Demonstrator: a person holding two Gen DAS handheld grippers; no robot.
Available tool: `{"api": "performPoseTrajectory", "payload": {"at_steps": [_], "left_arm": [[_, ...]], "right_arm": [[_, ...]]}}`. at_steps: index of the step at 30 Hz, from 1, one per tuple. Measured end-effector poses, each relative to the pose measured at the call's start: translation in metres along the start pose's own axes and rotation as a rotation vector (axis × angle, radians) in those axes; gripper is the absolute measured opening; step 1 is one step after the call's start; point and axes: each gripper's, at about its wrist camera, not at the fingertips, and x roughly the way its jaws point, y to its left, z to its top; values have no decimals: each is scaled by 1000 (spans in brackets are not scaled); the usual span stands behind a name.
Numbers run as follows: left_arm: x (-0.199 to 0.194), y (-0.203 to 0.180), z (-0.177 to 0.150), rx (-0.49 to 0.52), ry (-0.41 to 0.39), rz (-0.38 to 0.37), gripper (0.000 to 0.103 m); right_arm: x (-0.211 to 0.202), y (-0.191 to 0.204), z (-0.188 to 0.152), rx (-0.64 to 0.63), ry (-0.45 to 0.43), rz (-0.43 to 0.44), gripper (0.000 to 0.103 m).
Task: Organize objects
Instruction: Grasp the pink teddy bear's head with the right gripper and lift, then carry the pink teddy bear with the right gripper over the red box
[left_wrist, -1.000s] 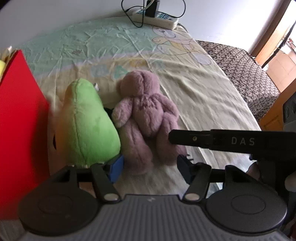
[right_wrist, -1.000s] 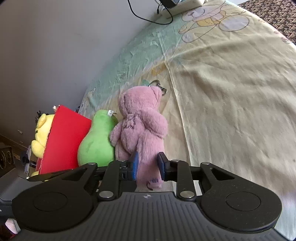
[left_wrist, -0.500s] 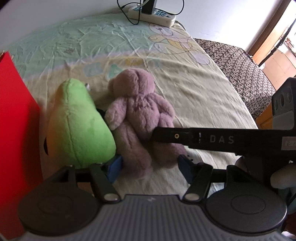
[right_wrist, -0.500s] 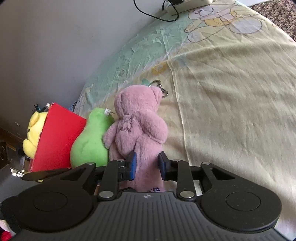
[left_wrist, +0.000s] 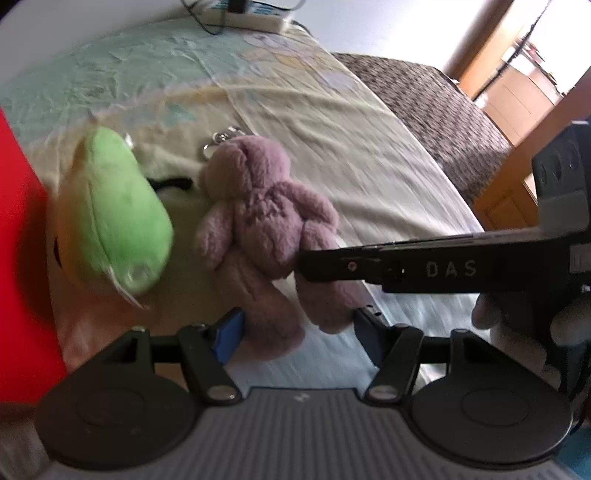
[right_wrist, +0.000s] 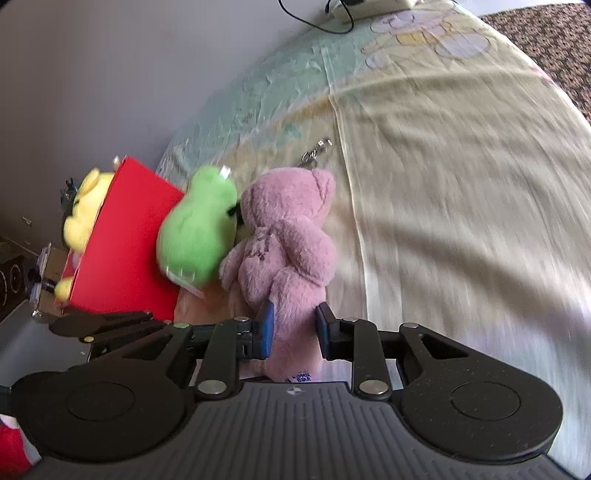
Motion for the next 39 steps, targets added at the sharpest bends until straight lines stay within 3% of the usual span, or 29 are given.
{"api": "performPoseTrajectory", "payload": {"at_steps": [8, 13, 15, 21, 27, 39], "left_arm": [[-7, -14, -28, 59, 20, -45, 66], [-9, -13, -29, 55, 5, -37, 68], [-12, -11, -27, 43, -11, -29, 70], [-18, -4, -16, 17, -61, -1, 80], [1, -1, 3, -5, -58, 15, 80], [19, 5, 9, -35, -16, -1, 84]], "right_arm": [[-15, 1, -22, 6, 37, -5, 27], [-19, -5, -21, 39, 10, -2, 32], [-19, -8, -19, 47, -11, -15, 42], [-16, -20, -5, 86, -71, -19, 50], [-1, -24, 9, 102, -80, 27, 51], [17, -25, 12, 158, 21, 145, 49]]}}
